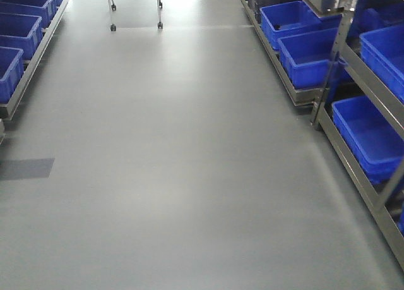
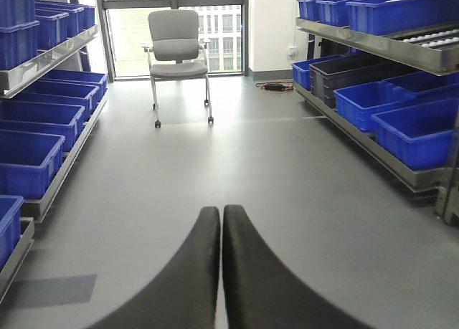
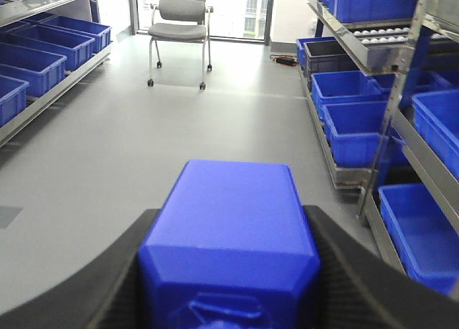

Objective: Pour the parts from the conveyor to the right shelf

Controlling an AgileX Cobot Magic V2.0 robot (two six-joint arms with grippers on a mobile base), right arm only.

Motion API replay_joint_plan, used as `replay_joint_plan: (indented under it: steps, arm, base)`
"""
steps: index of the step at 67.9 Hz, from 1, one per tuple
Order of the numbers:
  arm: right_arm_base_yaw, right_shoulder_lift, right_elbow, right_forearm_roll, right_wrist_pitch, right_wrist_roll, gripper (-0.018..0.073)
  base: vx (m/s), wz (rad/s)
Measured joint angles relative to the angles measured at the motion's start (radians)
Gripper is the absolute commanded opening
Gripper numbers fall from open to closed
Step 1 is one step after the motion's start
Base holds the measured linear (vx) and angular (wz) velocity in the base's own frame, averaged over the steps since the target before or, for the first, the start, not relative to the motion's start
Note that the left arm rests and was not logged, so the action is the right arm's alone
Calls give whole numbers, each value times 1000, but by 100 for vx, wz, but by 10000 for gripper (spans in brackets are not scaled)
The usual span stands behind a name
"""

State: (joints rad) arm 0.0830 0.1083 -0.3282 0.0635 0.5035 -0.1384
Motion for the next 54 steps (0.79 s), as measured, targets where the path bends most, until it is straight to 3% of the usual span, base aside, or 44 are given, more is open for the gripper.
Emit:
replay_joint_plan:
  steps: [54]
  arm:
    - [0, 0, 0, 0, 0, 0, -6]
  base:
    - [58, 8]
